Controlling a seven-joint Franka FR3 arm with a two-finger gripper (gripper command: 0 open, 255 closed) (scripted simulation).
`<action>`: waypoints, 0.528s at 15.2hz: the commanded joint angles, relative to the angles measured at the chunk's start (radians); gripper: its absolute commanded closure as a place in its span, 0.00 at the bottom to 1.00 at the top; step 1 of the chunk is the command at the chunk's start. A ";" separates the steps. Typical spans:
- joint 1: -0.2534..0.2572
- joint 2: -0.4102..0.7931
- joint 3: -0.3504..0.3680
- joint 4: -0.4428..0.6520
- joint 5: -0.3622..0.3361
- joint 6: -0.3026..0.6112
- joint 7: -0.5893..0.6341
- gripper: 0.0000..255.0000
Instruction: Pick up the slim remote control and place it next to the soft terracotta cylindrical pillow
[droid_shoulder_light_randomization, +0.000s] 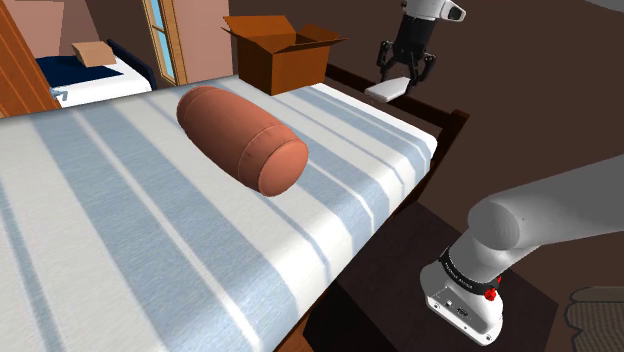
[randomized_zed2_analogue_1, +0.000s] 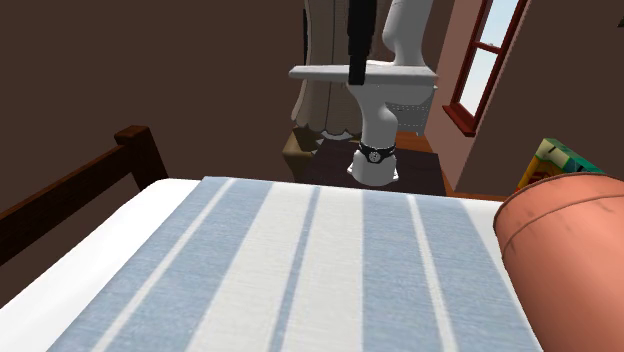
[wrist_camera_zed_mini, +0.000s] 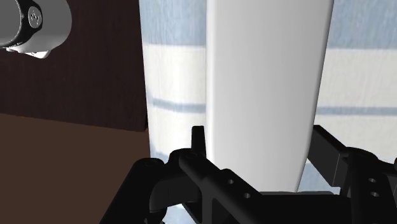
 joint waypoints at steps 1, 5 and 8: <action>0.017 -0.019 0.034 -0.017 0.019 0.001 0.047 1.00; 0.052 -0.036 0.106 -0.021 0.058 -0.006 0.141 1.00; 0.077 -0.038 0.162 -0.012 0.087 -0.008 0.213 1.00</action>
